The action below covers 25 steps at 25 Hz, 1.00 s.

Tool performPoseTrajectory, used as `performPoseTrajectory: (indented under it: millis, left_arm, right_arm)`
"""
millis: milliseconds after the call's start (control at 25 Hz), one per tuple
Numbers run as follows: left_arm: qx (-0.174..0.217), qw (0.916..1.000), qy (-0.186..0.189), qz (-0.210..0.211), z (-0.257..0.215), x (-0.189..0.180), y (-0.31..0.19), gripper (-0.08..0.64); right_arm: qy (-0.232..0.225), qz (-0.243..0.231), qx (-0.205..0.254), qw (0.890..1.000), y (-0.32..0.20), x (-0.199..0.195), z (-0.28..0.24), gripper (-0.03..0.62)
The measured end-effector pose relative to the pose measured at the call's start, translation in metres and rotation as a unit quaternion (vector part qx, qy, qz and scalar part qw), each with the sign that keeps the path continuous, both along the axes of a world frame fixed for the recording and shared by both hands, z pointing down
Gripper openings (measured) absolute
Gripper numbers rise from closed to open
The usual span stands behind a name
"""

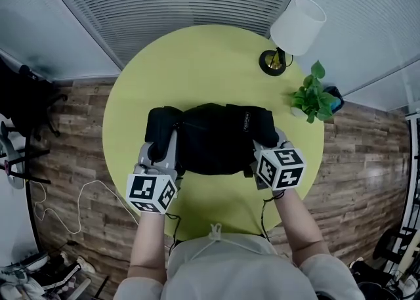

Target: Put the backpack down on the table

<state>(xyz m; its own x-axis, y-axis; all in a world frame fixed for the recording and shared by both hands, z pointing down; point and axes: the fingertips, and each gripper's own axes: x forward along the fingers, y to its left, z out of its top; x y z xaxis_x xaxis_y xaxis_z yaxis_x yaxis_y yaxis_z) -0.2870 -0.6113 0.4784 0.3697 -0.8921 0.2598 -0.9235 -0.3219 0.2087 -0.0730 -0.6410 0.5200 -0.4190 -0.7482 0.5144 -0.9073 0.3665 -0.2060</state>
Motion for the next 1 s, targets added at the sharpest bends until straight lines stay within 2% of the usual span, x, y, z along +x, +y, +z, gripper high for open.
performPoseTrajectory:
  millis: [240,400,520,640,800,880,1000]
  left_arm:
    - [-0.012,0.9999,0.007,-0.007,0.007,0.002,0.005,0.035]
    - [-0.035,0.9993,-0.001,-0.011,0.02,0.003,0.013,0.052]
    - [-0.048,0.9988,-0.011,0.0,0.028,0.01,0.019,0.119]
    - [-0.056,0.9984,0.0,0.002,0.033,0.013,0.024,0.2]
    - [-0.036,0.999,0.008,-0.024,0.029,0.007,0.028,0.351]
    - [-0.03,0.999,0.01,-0.033,0.027,0.004,0.032,0.379]
    - [-0.028,0.999,0.011,-0.034,0.025,0.003,0.038,0.383]
  right_arm:
    - [-0.016,-0.016,-0.001,1.0,0.008,-0.008,0.004,0.111]
    - [-0.002,-0.004,0.004,1.0,0.015,-0.005,0.014,0.215]
    - [0.018,0.007,0.024,1.0,0.018,0.0,0.021,0.299]
    - [0.023,0.022,0.036,0.999,0.021,0.005,0.02,0.368]
    - [0.027,0.041,0.052,0.997,0.024,0.013,0.012,0.443]
    - [0.03,0.049,0.059,0.997,0.028,0.016,0.008,0.465]
    - [0.034,0.057,0.067,0.996,0.036,0.022,0.001,0.465]
